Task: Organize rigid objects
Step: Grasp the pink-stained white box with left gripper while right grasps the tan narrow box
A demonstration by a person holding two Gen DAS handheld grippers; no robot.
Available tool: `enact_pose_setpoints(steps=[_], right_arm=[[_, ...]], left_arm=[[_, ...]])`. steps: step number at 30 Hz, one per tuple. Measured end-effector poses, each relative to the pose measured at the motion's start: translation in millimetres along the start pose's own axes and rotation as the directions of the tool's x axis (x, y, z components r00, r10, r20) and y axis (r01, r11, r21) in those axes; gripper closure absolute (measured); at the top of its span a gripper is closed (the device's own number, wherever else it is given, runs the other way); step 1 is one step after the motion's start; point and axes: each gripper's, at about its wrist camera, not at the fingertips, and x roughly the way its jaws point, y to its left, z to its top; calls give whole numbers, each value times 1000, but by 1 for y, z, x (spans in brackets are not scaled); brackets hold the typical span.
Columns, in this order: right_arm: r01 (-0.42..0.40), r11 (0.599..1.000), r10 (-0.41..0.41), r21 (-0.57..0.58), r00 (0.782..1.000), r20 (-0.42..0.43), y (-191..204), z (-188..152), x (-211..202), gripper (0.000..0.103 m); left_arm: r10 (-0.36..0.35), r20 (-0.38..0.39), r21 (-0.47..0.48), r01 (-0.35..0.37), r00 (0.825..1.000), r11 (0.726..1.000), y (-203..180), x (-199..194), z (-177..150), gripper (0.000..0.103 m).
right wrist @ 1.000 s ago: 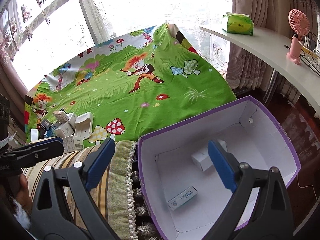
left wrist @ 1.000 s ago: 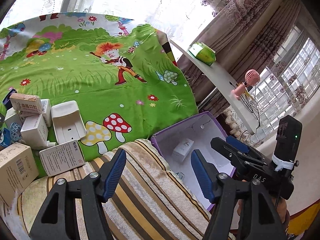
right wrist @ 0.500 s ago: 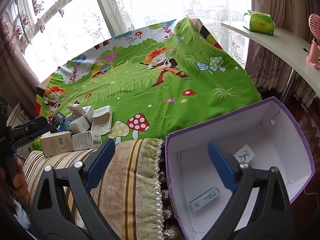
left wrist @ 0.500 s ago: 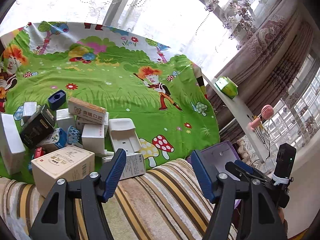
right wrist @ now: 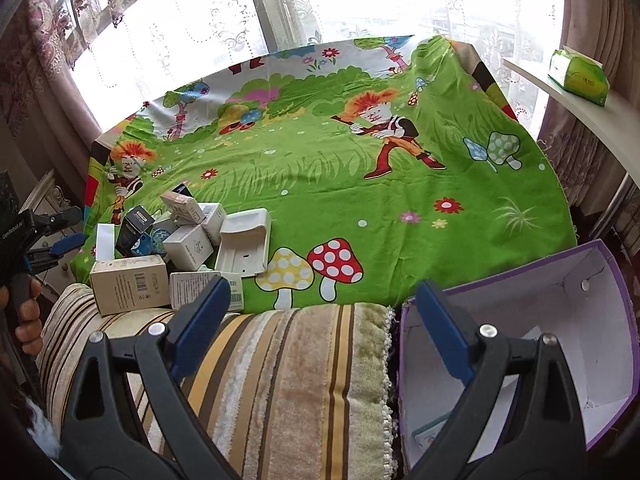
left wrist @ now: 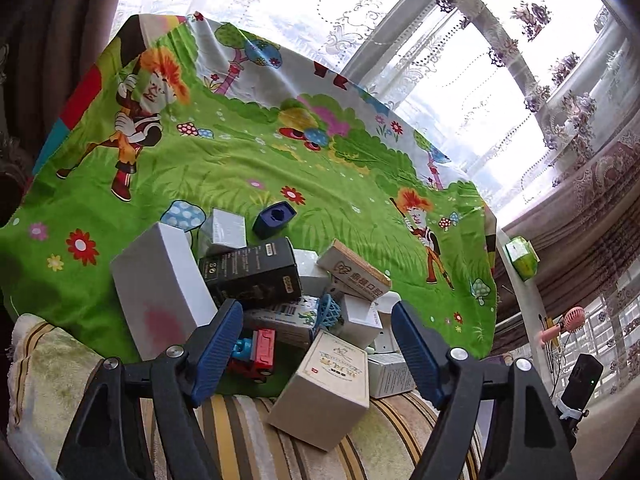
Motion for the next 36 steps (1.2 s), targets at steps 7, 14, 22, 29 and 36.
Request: enact_pose_setpoints(steps=[7,14,22,29,36], right_arm=[[-41,995,40,-95,999,-18,31,19,21,12],[-91,979,85,-182,995,-41,61,36,42,15],[-153,946,139,-286,988,-70,98,53,68,20],[-196,899,170,-392,980,-102,130,59,94,21],[-223,861,180,-457,974,-134,150,61,122,21]], left_arm=[[64,-26,-137,-67,998,988,45,4,12,18],[126,-65,-225,-138,990,965,84,12,16,15],[107,-114,-303,-137,988,943,109,24,12,7],[82,-126,-288,-116,989,951,107,31,15,2],[66,-140,-286,-104,988,953,108,37,16,2]])
